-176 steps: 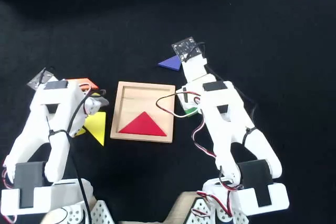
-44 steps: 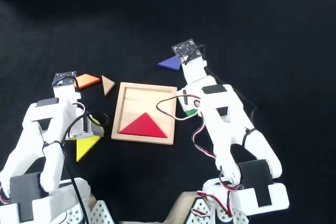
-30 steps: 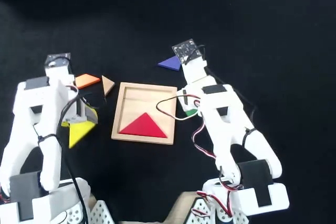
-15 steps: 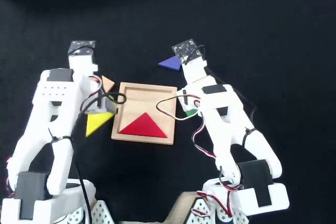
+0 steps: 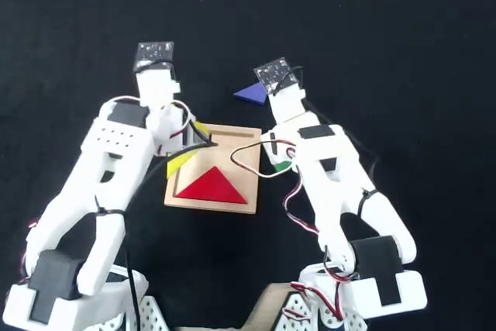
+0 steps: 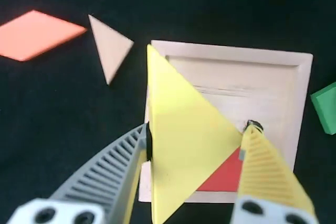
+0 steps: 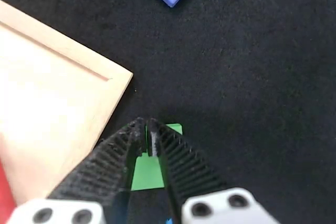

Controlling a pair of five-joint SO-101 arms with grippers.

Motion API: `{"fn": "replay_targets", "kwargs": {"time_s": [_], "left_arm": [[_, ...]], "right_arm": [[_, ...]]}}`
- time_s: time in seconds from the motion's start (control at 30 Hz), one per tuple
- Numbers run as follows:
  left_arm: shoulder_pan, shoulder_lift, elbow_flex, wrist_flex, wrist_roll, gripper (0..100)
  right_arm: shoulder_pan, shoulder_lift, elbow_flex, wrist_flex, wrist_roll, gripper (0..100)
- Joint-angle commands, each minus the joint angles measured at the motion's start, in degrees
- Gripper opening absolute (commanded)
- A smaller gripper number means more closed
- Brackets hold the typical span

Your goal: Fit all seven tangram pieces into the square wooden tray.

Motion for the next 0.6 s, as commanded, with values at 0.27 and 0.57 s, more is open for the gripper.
{"fn": "replay_targets", "kwargs": {"time_s": [0.27,0.57], "left_arm": [[2.15,-0.18,5.93,-10.11,0.44,28],[1.54,11.96,-0.31,-9.49,0.44,28]], "right_arm": [[4.40,-2.77,-1.80,-0.97,-0.09,1.5],[4.31,-2.77,-1.89,-0.97,-0.09,1.5]]}}
